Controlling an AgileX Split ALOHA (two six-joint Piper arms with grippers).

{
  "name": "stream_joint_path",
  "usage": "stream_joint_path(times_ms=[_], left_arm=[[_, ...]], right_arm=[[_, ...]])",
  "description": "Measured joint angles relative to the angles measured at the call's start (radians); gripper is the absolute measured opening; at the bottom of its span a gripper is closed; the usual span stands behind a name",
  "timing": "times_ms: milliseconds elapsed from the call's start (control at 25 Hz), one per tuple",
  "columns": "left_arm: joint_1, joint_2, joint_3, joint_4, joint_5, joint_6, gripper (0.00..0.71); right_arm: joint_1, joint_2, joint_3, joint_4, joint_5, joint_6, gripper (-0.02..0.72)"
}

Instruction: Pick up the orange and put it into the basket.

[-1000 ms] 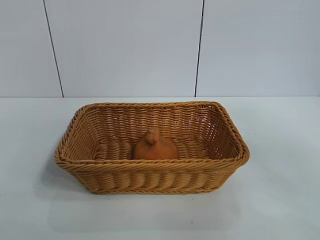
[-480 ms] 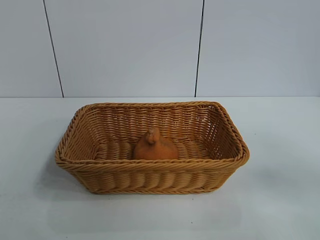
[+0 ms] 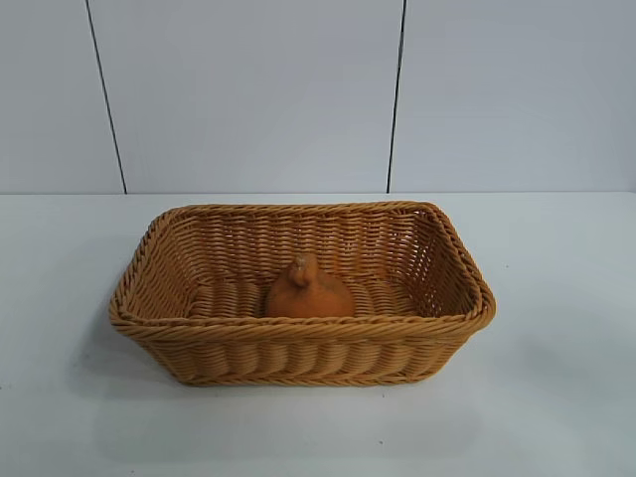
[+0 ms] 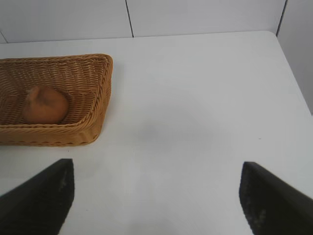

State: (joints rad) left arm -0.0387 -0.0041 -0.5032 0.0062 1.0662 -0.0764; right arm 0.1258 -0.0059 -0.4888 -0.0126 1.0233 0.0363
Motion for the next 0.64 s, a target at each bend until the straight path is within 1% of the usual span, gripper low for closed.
stream_joint_path(times_ms=[360,640], left_arm=[[0.0,0.0,0.0,0.0,0.0,0.0,0.612],[0.0,0.0,0.0,0.0,0.0,0.0,0.612]], right_arm=[[-0.001,0.0,0.0,0.0,0.0,0.0,0.631],[-0.069,0.0,0.001,0.0,0.0,-0.001,0.631]])
